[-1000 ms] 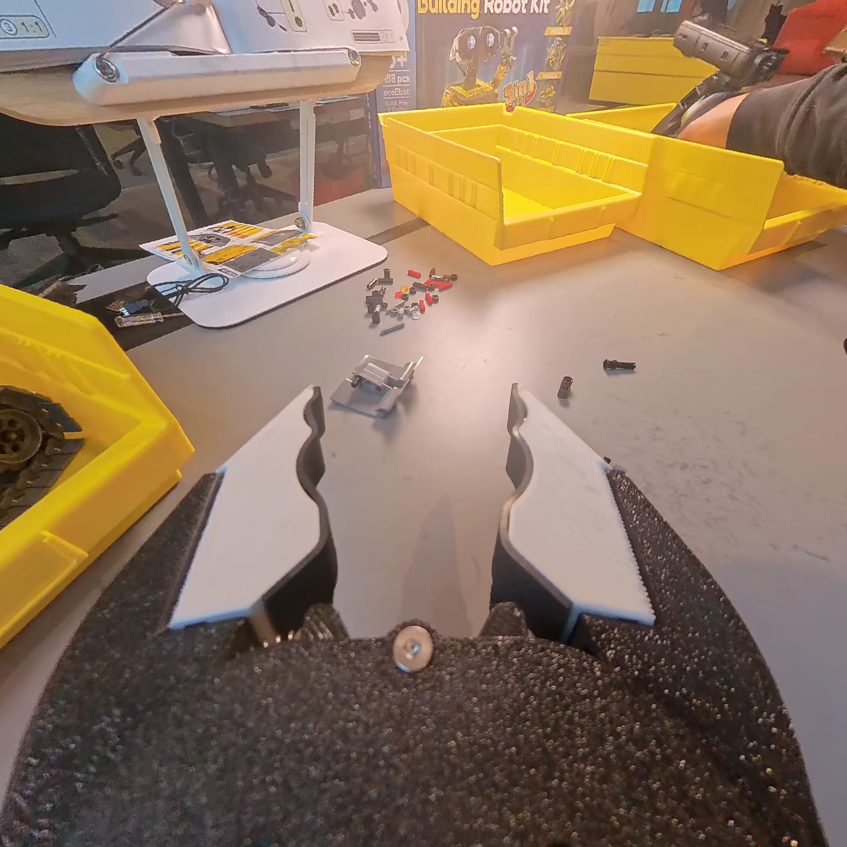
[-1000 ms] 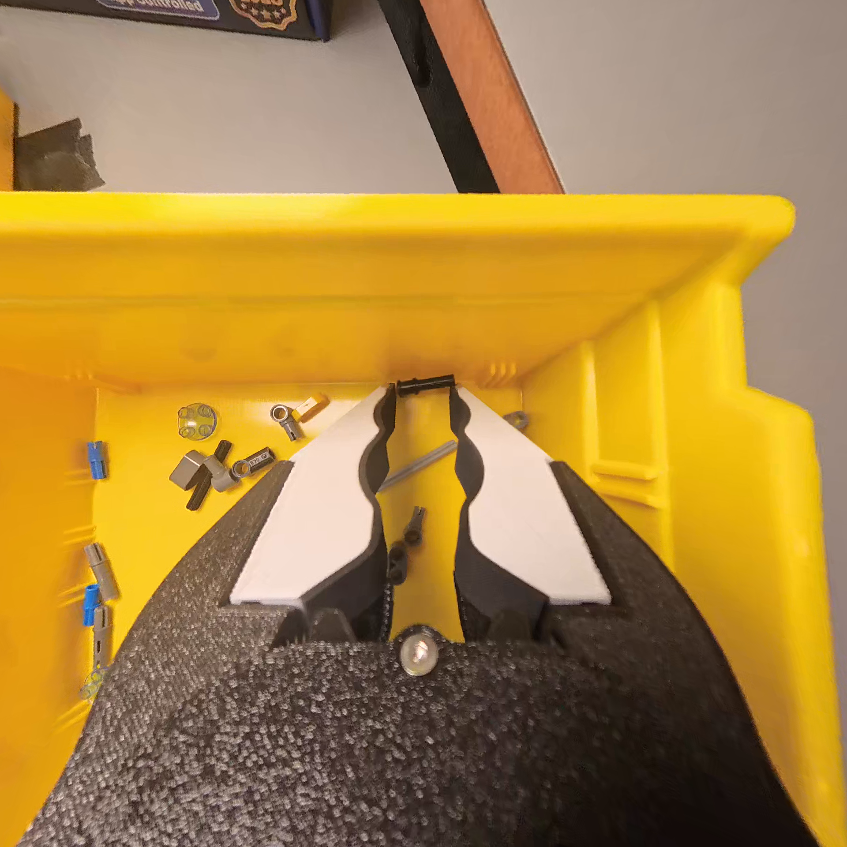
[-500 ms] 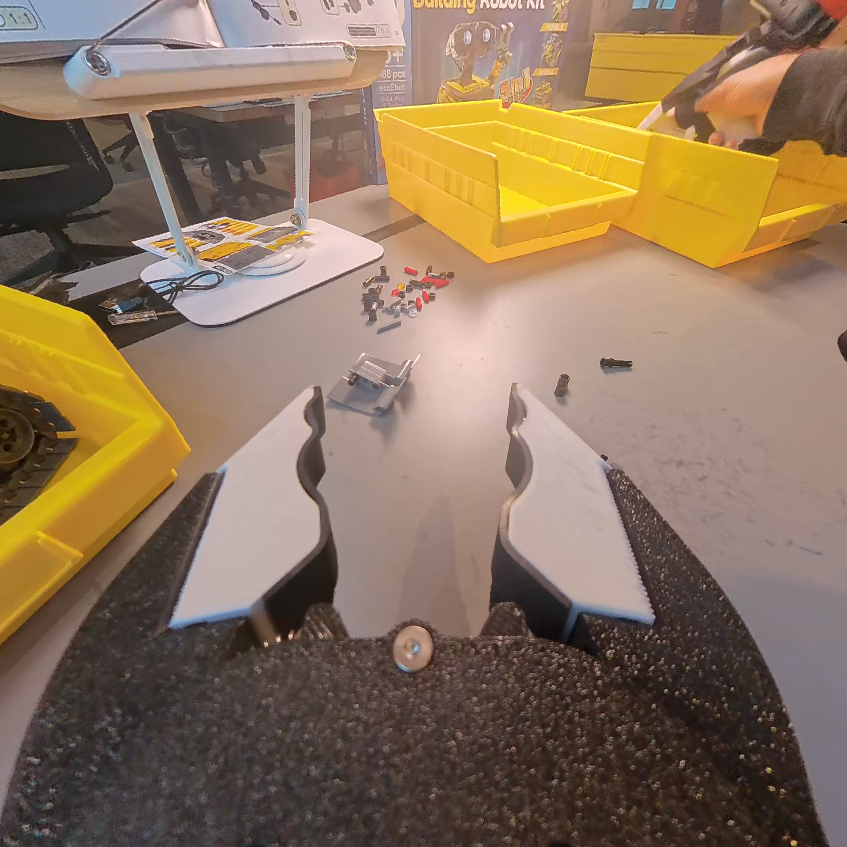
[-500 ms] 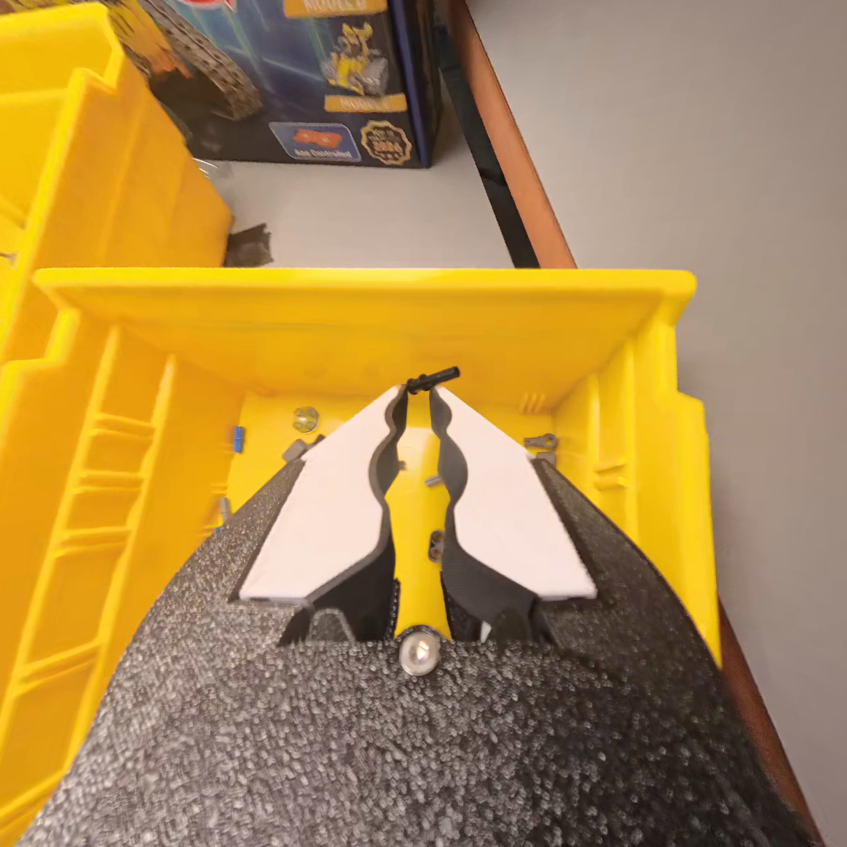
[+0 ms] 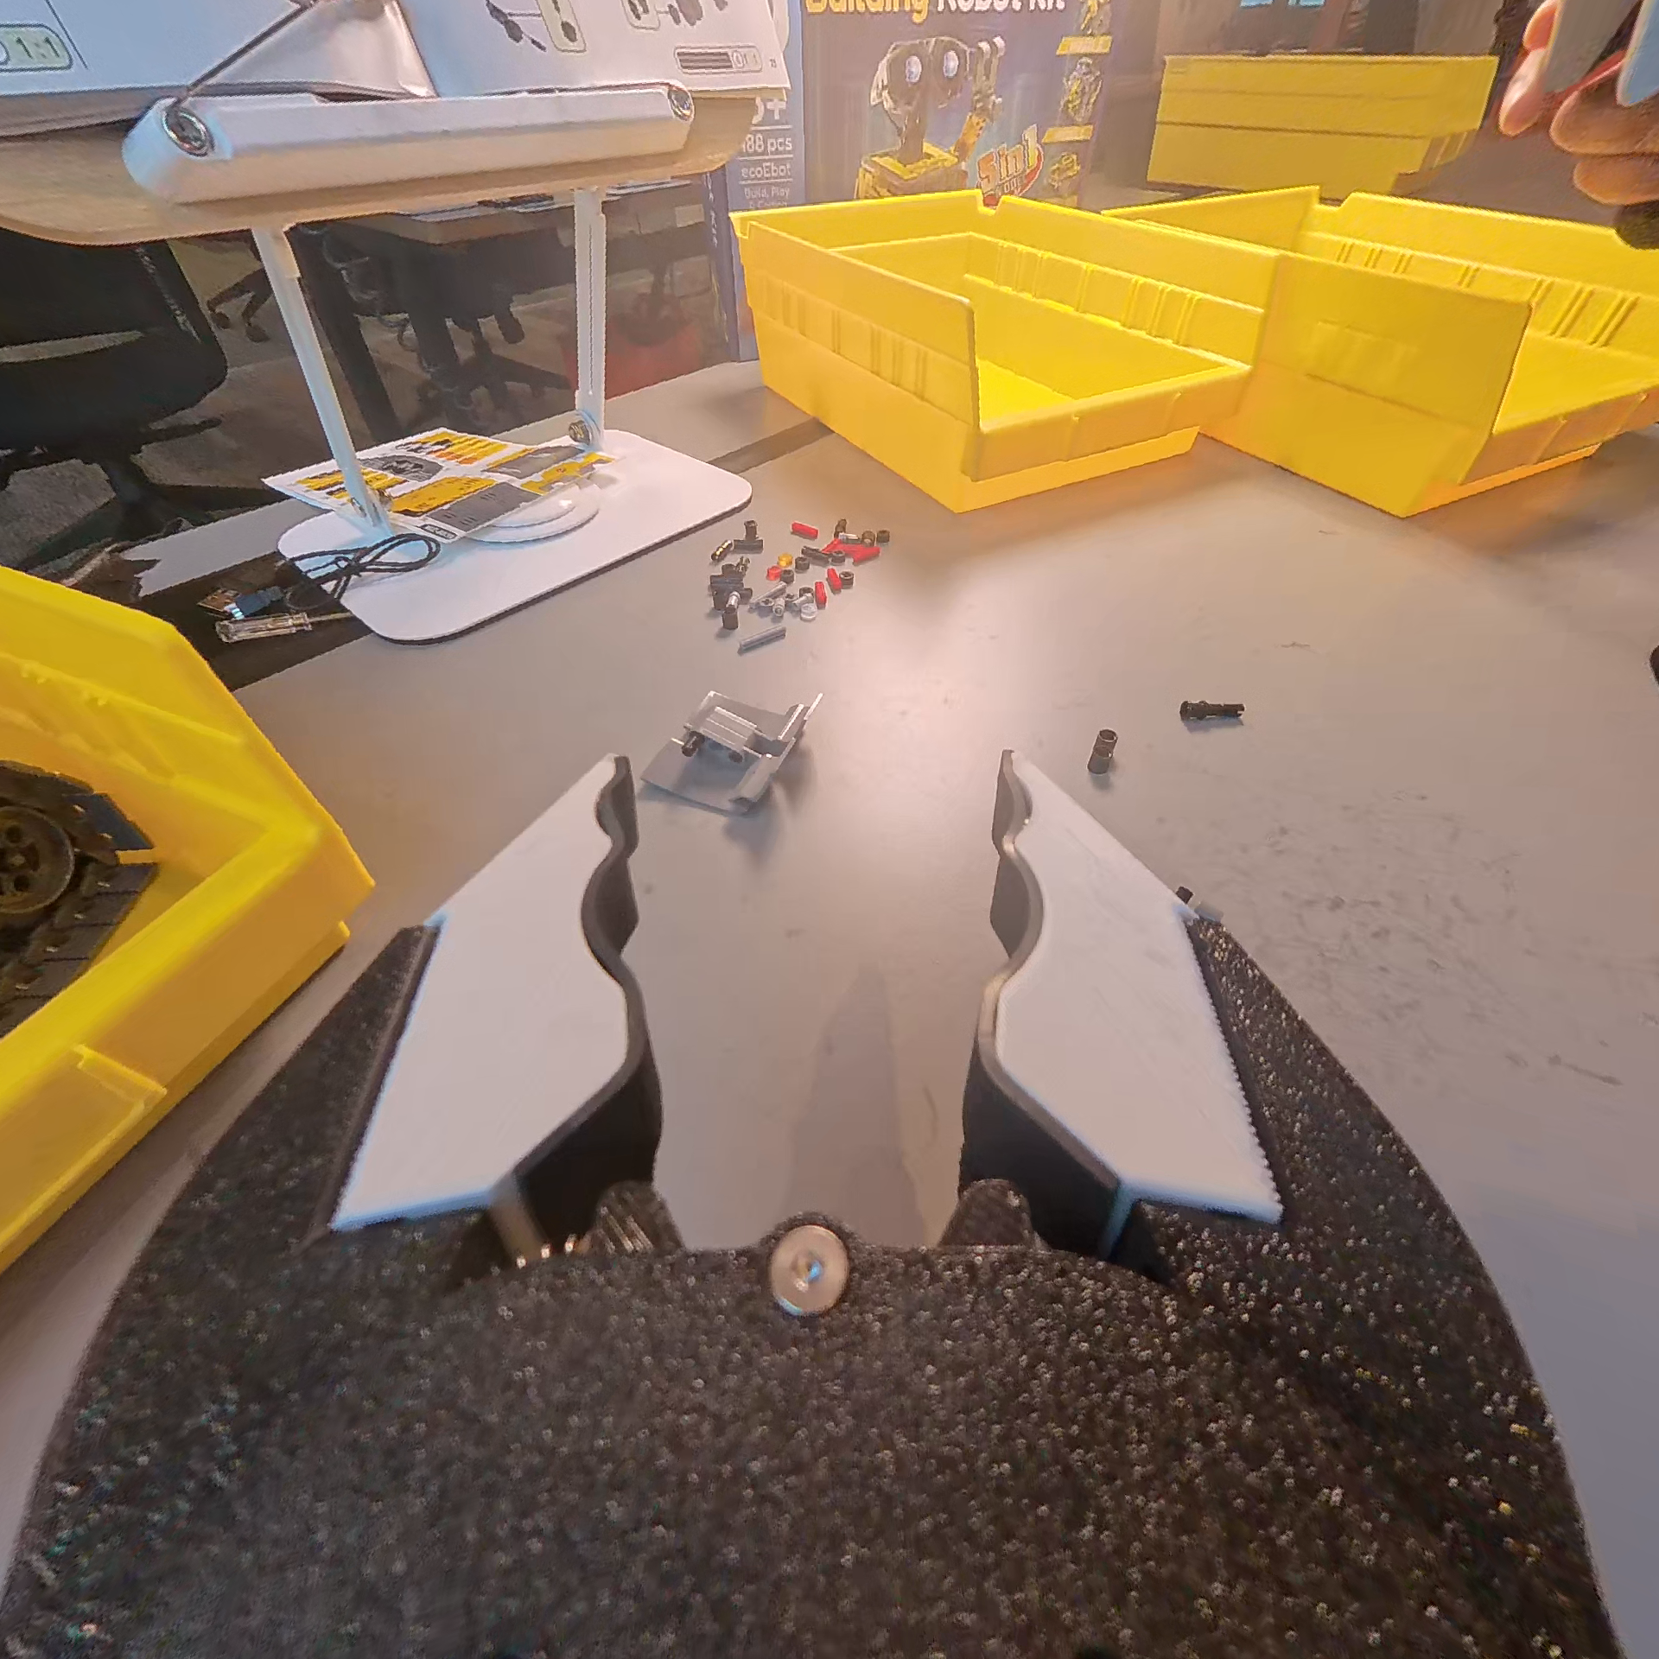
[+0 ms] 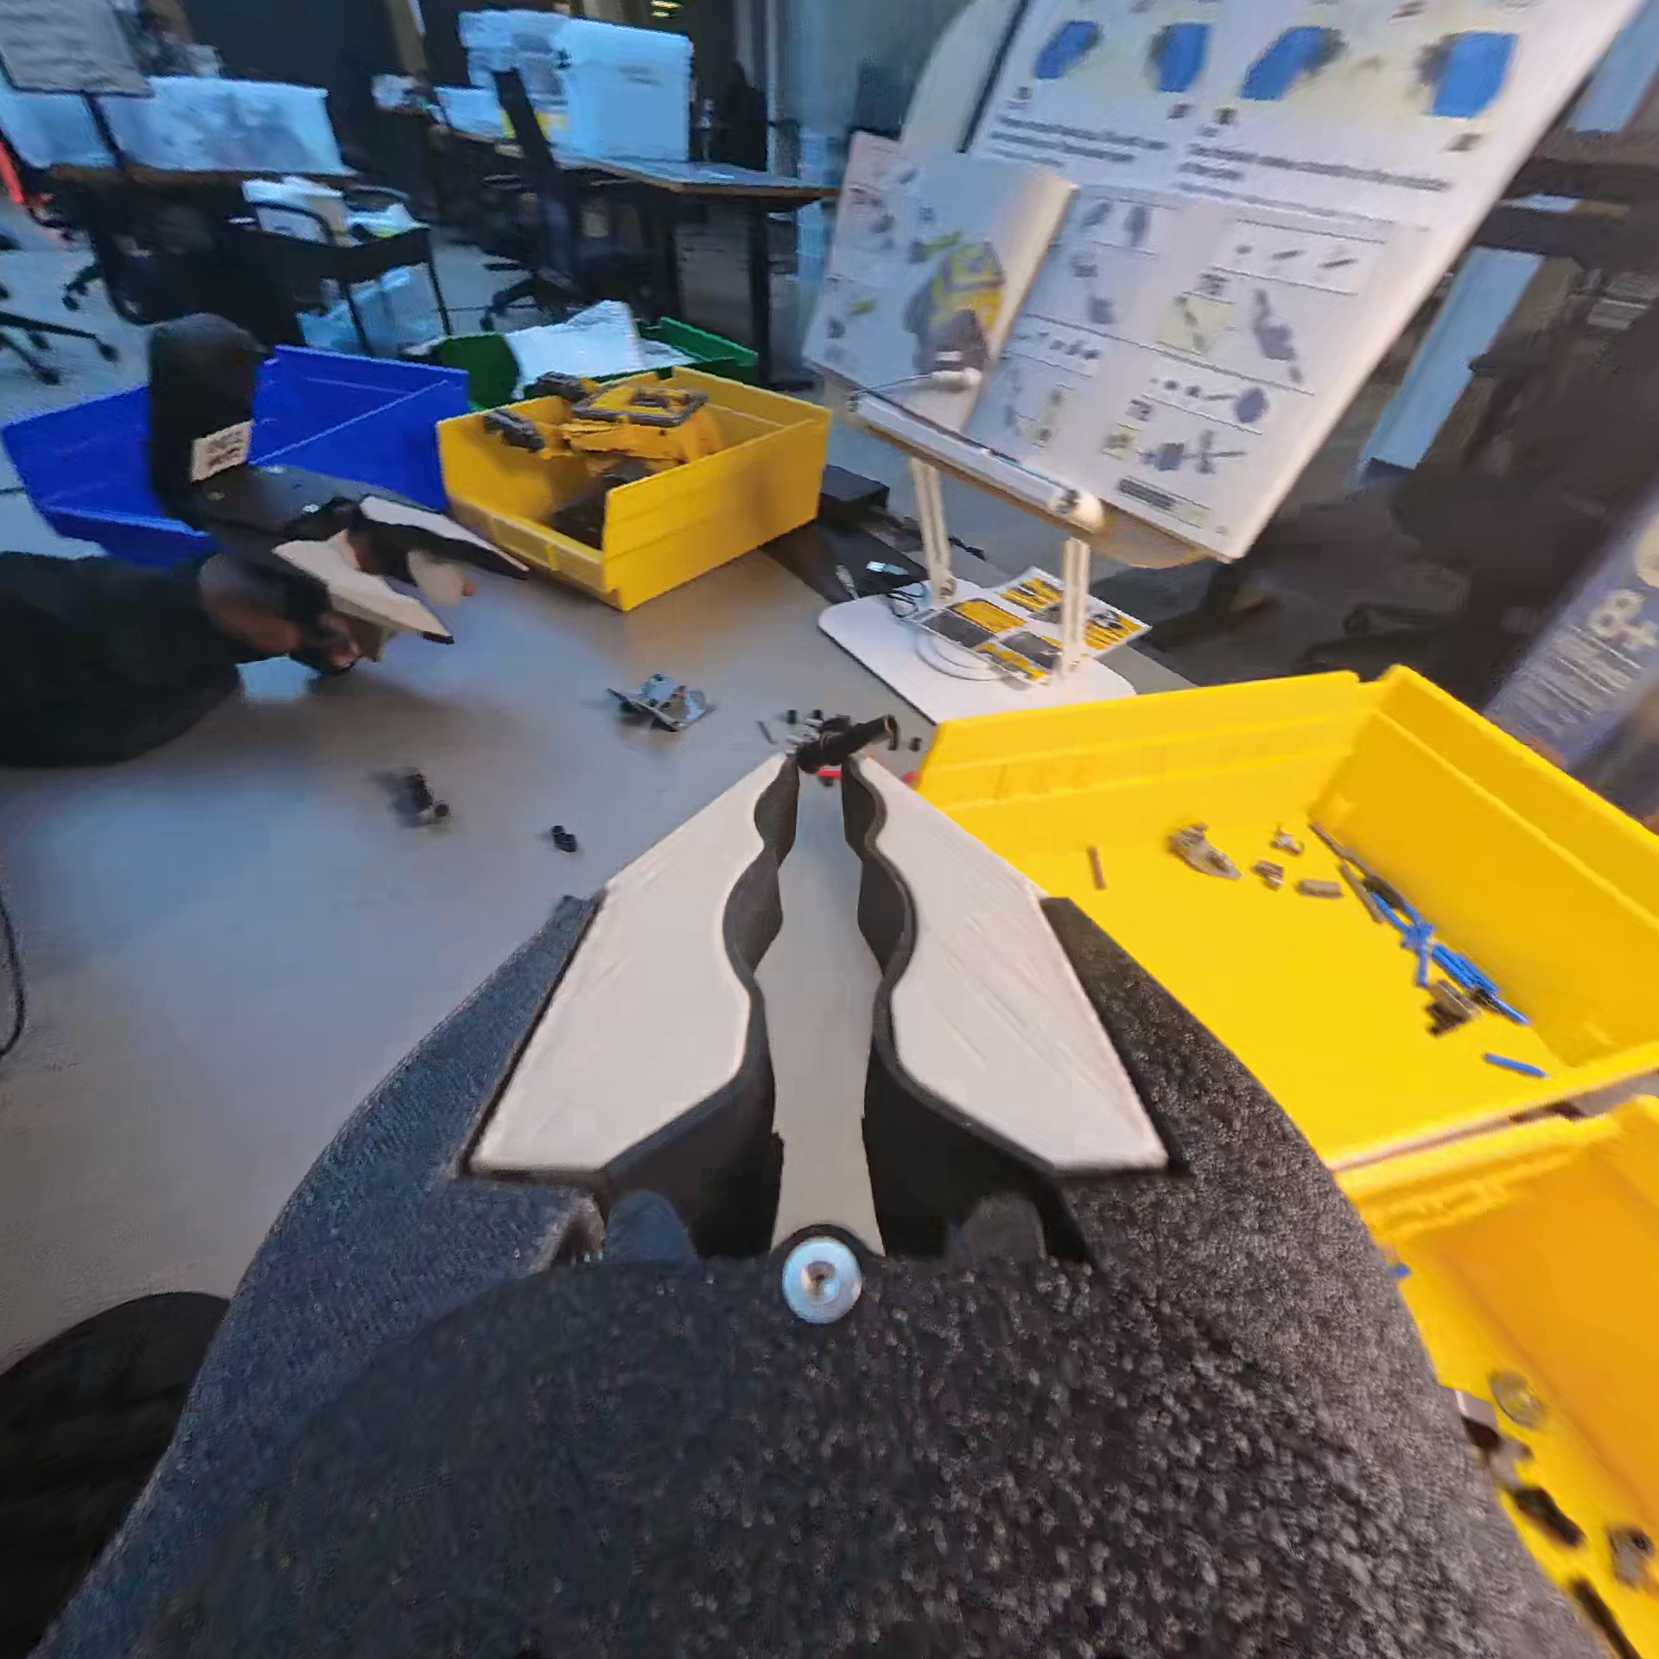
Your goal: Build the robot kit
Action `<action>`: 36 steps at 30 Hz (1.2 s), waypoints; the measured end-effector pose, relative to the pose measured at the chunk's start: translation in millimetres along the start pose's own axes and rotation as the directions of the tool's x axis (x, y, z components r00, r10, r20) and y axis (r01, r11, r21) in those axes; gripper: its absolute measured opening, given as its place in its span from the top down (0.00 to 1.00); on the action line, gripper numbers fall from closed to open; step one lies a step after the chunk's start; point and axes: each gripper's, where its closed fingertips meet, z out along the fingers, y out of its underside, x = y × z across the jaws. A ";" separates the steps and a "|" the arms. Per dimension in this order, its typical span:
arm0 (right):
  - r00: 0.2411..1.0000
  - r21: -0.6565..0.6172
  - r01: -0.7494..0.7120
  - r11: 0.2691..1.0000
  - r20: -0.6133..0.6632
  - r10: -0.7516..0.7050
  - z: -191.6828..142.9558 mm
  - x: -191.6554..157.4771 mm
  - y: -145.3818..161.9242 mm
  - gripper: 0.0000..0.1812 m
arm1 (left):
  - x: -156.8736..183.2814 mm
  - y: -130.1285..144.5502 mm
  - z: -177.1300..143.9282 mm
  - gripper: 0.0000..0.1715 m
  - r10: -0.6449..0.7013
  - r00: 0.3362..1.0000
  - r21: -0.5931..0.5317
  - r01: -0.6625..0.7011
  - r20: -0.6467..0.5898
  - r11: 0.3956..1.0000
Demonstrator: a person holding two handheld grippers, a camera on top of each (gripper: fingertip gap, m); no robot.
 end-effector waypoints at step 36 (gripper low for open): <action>0.930 -0.561 0.229 0.796 0.368 -0.008 132.5 -173.5 168.3 0.95 | 7.9 10.0 4.8 0.53 0.020 0.999 -0.070 -0.022 -0.029 0.997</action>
